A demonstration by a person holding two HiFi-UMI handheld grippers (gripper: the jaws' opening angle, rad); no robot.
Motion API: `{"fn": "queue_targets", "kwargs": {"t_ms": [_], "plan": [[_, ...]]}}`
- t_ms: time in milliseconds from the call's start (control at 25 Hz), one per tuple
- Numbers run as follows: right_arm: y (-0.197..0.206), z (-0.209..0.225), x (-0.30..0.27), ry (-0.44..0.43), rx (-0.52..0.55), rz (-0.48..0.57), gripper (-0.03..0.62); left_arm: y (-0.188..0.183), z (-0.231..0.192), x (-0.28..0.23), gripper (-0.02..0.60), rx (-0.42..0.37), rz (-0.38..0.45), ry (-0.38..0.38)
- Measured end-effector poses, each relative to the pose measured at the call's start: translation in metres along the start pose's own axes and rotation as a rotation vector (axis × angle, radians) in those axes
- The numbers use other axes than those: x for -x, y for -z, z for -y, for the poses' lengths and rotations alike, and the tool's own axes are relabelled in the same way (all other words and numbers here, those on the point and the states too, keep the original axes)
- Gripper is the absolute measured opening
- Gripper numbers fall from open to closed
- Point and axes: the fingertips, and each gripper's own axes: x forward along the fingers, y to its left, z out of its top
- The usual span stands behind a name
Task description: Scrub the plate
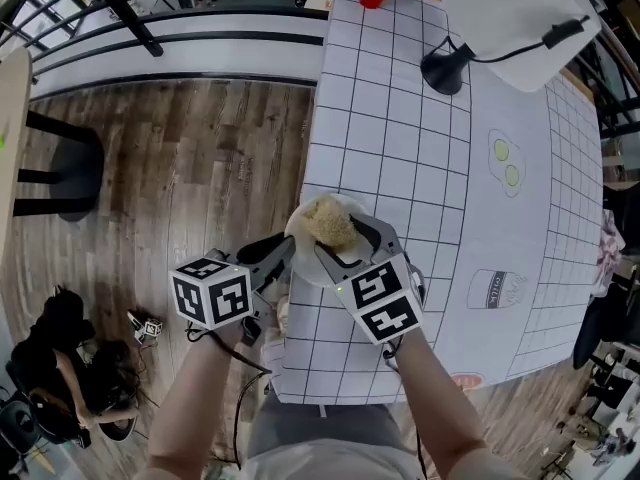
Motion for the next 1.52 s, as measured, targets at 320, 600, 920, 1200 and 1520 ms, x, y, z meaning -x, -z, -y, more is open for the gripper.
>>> {"fn": "queue_targets", "kwargs": {"t_ms": [320, 600, 920, 1200, 1520], "plan": [[0.018, 0.036, 0.021, 0.067, -0.053, -0.012, 0.264, -0.001, 0.004, -0.005, 0.048, -0.009, -0.003, -0.004], [0.023, 0.057, 0.041, 0.152, -0.047, -0.015, 0.264, -0.001, 0.003, -0.004, 0.044, 0.013, 0.009, -0.007], [-0.027, 0.001, 0.041, 0.013, 0.040, 0.099, 0.264, -0.005, 0.006, -0.005, 0.041, 0.008, 0.015, -0.010], [-0.015, -0.034, 0.021, -0.081, 0.104, 0.004, 0.264, -0.004, 0.005, -0.004, 0.040, 0.037, 0.036, -0.023], [0.006, -0.033, 0.009, -0.071, 0.035, -0.028, 0.264, -0.001, 0.002, -0.001, 0.038, 0.070, 0.060, -0.033]]}}
